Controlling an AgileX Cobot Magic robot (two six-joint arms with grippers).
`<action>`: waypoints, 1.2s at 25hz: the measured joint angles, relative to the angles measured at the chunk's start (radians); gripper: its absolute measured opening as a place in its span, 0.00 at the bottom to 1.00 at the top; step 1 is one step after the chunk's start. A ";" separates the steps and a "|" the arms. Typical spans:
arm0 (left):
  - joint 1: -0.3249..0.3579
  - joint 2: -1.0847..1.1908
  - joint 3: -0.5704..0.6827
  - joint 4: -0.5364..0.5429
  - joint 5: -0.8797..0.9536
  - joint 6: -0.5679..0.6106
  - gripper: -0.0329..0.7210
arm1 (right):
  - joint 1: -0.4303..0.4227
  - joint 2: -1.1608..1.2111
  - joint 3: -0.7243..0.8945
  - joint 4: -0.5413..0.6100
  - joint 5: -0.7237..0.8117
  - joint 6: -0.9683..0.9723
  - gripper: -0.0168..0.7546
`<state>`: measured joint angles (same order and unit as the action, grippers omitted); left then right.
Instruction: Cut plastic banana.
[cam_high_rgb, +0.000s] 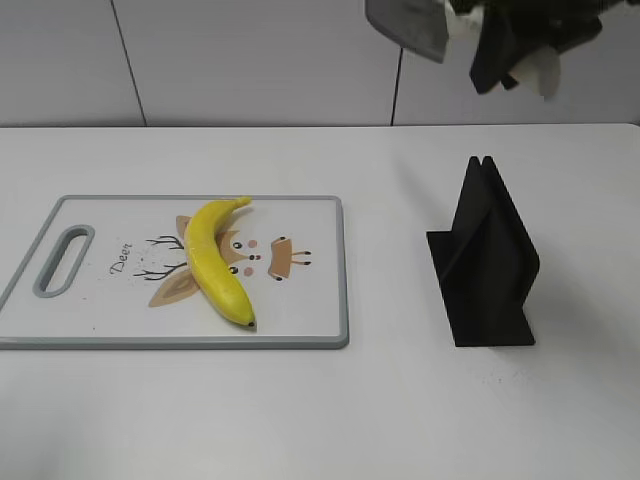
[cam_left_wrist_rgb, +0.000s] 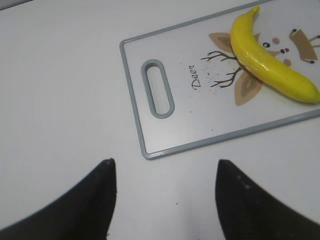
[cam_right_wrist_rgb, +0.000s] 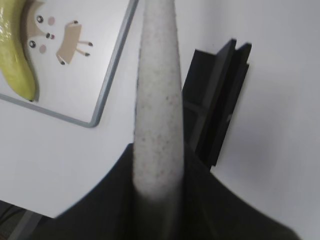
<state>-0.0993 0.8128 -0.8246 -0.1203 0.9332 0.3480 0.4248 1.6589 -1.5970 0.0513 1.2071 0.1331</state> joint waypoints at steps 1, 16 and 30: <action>0.000 -0.051 0.036 0.003 -0.007 -0.023 0.83 | -0.005 -0.016 0.034 -0.001 -0.005 0.018 0.26; 0.000 -0.575 0.287 0.018 0.012 -0.163 0.78 | -0.053 -0.144 0.419 -0.006 -0.142 0.171 0.26; 0.000 -0.708 0.371 0.002 -0.200 -0.164 0.78 | -0.053 -0.201 0.428 -0.051 -0.162 0.241 0.26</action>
<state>-0.0993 0.1046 -0.4537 -0.1182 0.7333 0.1844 0.3721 1.4584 -1.1690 0.0000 1.0448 0.3745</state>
